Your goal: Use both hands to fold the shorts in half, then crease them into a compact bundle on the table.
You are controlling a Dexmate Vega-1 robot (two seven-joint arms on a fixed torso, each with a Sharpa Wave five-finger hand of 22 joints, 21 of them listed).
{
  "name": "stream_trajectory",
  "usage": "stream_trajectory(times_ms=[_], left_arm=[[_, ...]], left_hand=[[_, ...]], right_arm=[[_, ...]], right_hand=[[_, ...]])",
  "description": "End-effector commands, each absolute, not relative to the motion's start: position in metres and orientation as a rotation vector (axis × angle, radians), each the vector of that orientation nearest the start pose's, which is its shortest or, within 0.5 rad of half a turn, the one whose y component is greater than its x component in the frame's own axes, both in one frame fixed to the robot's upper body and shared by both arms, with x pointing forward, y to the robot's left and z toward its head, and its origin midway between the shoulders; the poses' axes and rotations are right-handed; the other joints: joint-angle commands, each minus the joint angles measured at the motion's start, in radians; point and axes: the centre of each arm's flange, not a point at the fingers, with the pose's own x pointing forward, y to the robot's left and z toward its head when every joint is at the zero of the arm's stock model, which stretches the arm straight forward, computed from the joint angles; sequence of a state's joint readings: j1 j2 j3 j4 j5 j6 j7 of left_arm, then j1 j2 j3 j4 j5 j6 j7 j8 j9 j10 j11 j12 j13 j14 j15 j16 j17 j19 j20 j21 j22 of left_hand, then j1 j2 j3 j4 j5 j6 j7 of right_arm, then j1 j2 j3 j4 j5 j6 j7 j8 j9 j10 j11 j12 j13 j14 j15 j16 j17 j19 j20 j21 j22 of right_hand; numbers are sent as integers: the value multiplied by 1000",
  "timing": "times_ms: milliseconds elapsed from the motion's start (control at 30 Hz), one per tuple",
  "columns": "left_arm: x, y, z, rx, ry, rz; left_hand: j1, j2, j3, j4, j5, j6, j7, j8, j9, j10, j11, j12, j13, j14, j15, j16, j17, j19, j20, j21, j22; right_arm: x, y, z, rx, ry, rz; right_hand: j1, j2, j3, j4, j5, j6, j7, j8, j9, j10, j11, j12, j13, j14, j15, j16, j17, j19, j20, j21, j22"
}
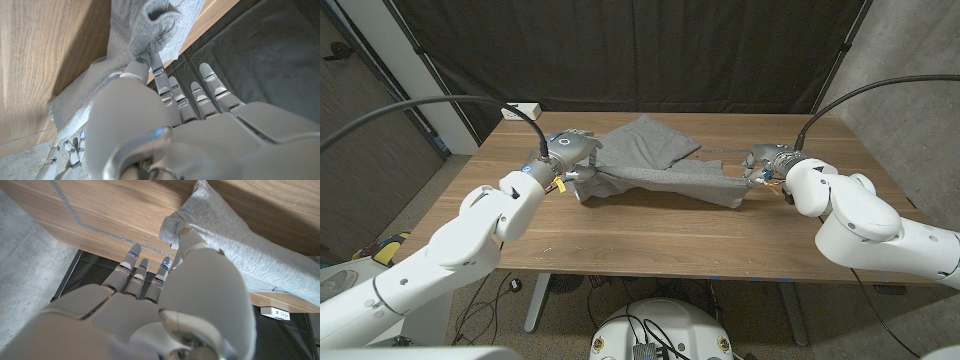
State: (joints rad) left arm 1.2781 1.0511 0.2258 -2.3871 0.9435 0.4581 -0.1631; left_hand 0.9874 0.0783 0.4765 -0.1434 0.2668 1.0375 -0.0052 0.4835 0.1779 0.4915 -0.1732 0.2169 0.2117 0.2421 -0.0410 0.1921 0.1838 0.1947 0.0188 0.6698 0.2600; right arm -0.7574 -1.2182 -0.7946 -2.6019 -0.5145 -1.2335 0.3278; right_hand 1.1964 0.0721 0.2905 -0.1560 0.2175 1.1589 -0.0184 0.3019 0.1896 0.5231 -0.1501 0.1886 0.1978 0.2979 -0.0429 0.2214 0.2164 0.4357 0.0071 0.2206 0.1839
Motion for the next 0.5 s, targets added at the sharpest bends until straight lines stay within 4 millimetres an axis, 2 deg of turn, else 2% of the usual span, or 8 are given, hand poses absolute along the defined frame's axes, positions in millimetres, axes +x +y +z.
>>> stream_trajectory(times_ms=[33, 233, 500], left_arm=[[431, 260, 60, 1713, -653, 162], [431, 266, 75, 1645, -670, 59], [429, 275, 91, 1534, -671, -94]], left_hand=[[1, -13, 8, 0, 2, 19, -17, 249, 354, 7, 3, -2, 4, 1, -72, 0, 4, 7, -8, 11, 0], [0, -18, 12, -1, 1, 24, -12, 246, 342, 9, 4, -2, 4, 2, -71, 0, 3, 8, -8, 16, -2], [0, -20, 18, -2, 2, 25, 0, 248, 341, 10, 6, -3, 4, 1, -70, -1, 3, 6, -9, 20, -3]], right_arm=[[420, -233, 30, -1430, -194, -76], [417, -227, 33, -1442, -256, -81], [407, -229, 42, -1396, -377, -86]], right_hand=[[-8, 1, 8, 3, -2, 6, -8, 1, 1, -5, 3, 0, 3, -2, -107, 0, 5, -1, 0, 0, 3], [-10, 0, 11, 2, -4, 6, -5, 0, 2, -8, 5, 1, 3, -4, -104, -1, 6, -1, 0, 0, 3], [-12, -2, 14, 1, -5, 7, -5, -1, 2, -1, 4, 4, 3, -3, -105, 0, 6, 0, 1, 1, 3]])
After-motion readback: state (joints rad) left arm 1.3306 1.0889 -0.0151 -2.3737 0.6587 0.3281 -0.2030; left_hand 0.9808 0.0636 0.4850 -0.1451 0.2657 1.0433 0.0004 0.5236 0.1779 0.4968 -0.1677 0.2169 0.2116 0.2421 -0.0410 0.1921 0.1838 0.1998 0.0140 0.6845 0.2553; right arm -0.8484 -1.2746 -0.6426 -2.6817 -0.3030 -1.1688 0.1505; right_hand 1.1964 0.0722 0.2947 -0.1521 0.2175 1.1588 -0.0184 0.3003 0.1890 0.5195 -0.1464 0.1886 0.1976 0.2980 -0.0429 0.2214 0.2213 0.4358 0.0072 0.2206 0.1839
